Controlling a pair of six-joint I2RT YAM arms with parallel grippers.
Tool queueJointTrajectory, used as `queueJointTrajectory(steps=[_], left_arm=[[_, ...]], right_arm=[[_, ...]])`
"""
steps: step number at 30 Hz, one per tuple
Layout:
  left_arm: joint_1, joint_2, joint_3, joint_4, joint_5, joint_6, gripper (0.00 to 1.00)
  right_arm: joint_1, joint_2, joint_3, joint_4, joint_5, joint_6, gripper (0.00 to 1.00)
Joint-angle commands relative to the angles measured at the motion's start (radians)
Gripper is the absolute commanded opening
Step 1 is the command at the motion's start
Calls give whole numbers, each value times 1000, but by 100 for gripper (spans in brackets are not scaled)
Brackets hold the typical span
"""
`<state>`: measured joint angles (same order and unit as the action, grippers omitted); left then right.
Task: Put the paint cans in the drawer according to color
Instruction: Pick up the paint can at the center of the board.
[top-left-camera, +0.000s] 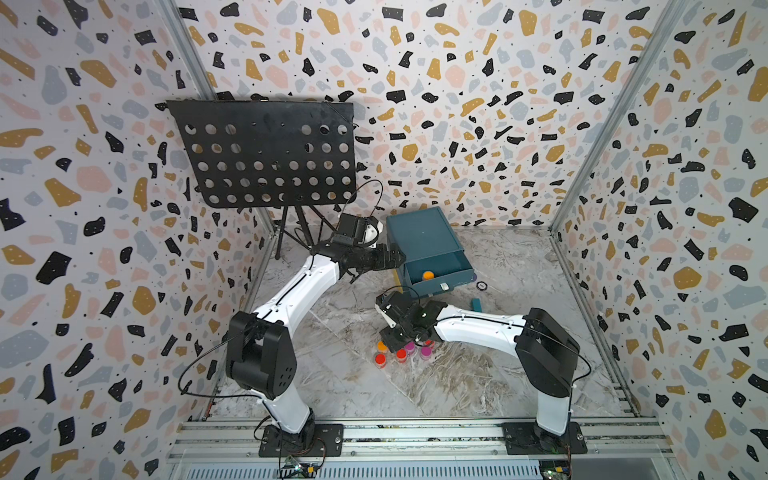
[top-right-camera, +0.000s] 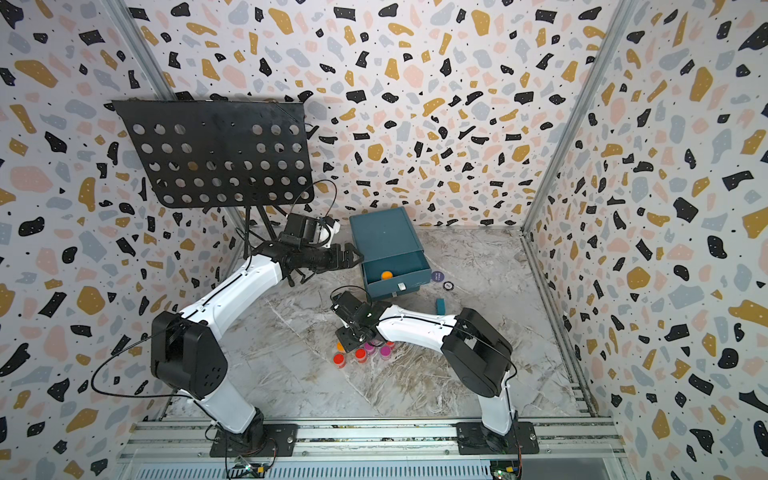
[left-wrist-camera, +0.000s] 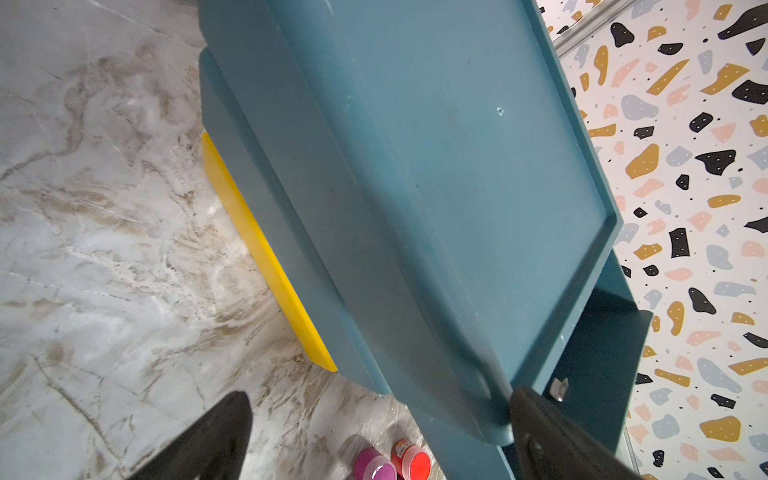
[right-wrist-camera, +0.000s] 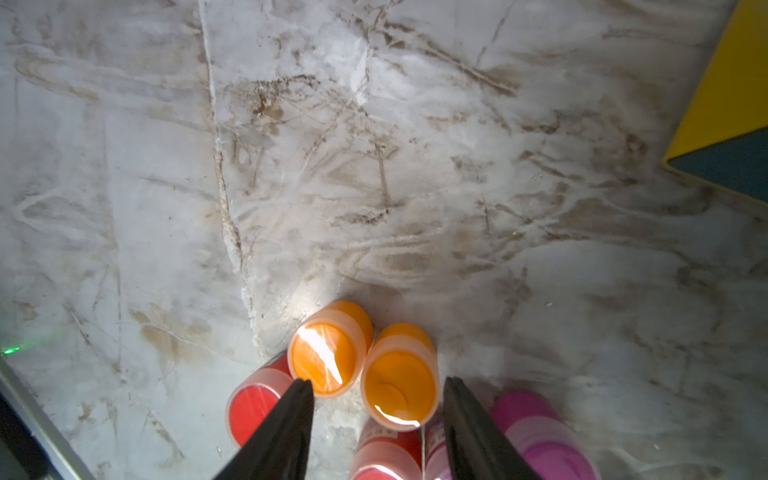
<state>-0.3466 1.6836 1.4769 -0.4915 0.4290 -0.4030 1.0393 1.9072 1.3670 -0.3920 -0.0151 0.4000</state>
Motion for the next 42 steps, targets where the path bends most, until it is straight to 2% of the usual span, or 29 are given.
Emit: queueJointTrajectory(steps=[1, 23, 36, 42], left_arm=[[8, -10, -17, 14, 0, 18, 100], [16, -19, -14, 13, 5, 15, 100], [17, -27, -16, 15, 4, 13, 100], [18, -25, -17, 16, 8, 12, 100]], right_arm=[[9, 11, 48, -28, 17, -1, 55], [75, 110, 119, -59, 25, 2, 55], [76, 45, 87, -61, 142, 28, 57], [76, 83, 121, -88, 107, 35, 57]])
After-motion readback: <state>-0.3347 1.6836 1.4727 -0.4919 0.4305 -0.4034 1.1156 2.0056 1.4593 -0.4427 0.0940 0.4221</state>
